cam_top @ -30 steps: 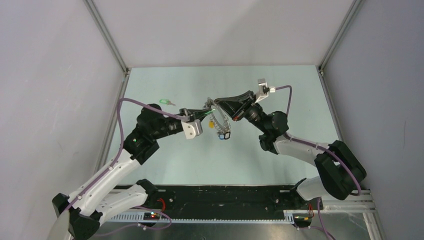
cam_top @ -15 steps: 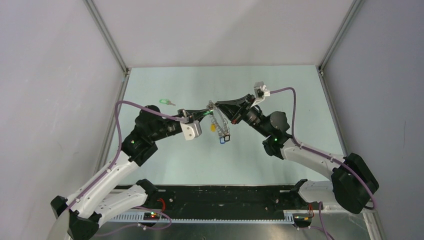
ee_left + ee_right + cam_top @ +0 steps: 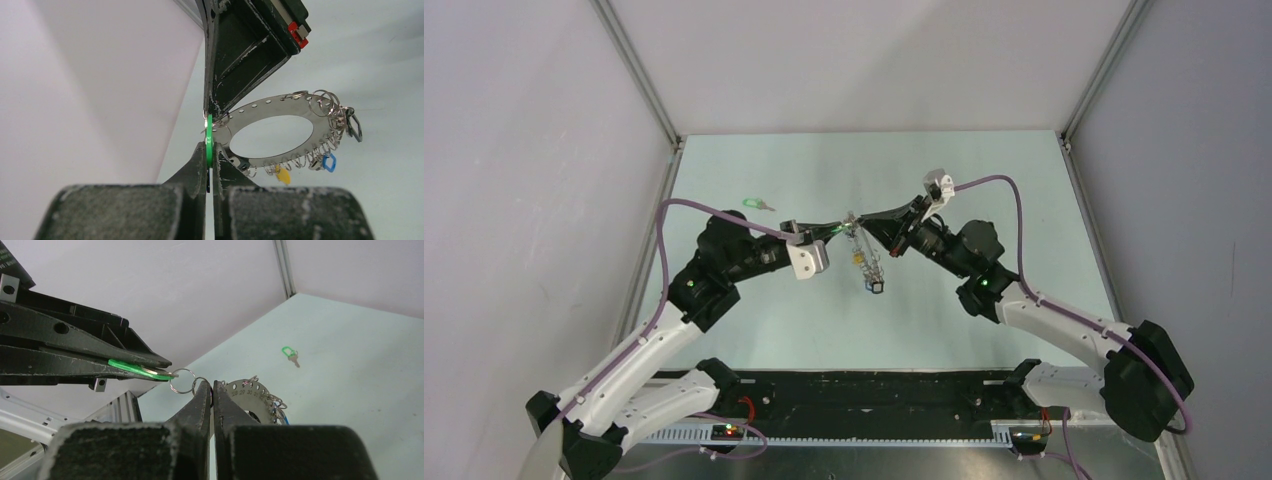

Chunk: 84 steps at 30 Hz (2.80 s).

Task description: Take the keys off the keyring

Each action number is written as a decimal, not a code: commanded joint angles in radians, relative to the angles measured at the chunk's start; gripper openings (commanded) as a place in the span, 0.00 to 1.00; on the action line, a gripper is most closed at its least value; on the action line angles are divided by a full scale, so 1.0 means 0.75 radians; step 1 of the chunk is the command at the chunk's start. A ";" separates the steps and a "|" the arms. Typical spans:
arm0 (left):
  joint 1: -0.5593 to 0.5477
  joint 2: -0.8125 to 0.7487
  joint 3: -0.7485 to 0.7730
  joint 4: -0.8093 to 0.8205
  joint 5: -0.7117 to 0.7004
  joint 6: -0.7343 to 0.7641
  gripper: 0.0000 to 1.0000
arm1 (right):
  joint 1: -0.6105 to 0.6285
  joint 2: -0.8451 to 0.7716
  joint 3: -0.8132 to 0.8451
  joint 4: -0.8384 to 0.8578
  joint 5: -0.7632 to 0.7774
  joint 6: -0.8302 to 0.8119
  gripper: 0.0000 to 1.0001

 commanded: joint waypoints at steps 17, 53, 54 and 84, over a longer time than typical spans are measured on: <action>0.009 -0.022 0.023 0.104 0.002 -0.060 0.00 | -0.077 0.001 0.038 -0.199 -0.211 -0.150 0.07; 0.007 -0.045 0.000 0.123 0.128 -0.035 0.00 | -0.077 -0.072 -0.039 0.136 -0.455 -0.398 0.36; 0.007 -0.046 -0.001 0.138 0.124 -0.036 0.00 | -0.061 -0.073 -0.039 0.135 -0.441 -0.393 0.38; -0.007 -0.036 0.000 0.152 0.068 -0.047 0.00 | 0.198 -0.094 -0.013 -0.064 0.243 -0.361 0.67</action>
